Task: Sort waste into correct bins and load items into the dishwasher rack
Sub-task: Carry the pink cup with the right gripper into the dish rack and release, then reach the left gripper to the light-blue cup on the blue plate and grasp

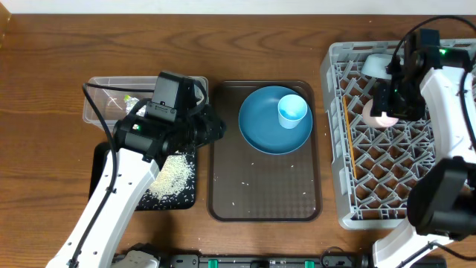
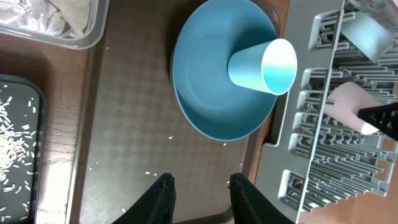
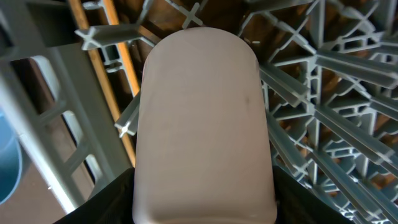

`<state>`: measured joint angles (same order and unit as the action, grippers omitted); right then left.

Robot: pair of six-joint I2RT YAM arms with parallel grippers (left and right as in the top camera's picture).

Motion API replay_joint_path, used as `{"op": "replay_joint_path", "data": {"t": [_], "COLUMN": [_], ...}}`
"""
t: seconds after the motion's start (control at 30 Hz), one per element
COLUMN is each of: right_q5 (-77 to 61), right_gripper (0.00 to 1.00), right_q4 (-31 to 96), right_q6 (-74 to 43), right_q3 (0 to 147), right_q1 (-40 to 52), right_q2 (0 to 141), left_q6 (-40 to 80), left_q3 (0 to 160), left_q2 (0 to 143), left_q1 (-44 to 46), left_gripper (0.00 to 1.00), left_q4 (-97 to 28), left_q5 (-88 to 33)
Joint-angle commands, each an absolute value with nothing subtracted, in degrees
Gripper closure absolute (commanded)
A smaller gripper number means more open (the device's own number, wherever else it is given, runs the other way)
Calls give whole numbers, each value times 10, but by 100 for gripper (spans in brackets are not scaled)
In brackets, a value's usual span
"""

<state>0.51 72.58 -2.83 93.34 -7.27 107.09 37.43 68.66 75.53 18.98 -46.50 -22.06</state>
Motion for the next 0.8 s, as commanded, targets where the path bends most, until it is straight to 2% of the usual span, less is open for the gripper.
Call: {"op": "replay_joint_path", "data": {"t": [0.0, 0.03, 0.2, 0.3, 0.57, 0.7, 0.77], "right_q5": [4, 4, -1, -15, -102, -136, -137], "right_gripper": [51, 42, 10, 4, 8, 7, 6], "right_q4": [725, 726, 727, 732, 826, 855, 858], "right_q6": [-38, -38, -38, -35, 18, 33, 33], "right_q3": [932, 932, 935, 950, 1075, 1117, 1121], "right_q1": [-69, -69, -69, -69, -67, -67, -67], "right_q2": [1082, 1083, 1082, 1082, 1081, 1064, 1052], "left_q6": [366, 366, 366, 364, 347, 349, 363], "left_q3": [695, 695, 695, 695, 695, 695, 695], "left_q2": [756, 756, 756, 755, 756, 762, 774], "left_q1": [191, 191, 191, 191, 198, 246, 285], "left_gripper": [67, 67, 62, 60, 60, 60, 55], "left_q4": [-467, -467, -466, -466, -465, -425, -384], "left_q5": [-212, -211, -209, -204, -203, -193, -162]}}
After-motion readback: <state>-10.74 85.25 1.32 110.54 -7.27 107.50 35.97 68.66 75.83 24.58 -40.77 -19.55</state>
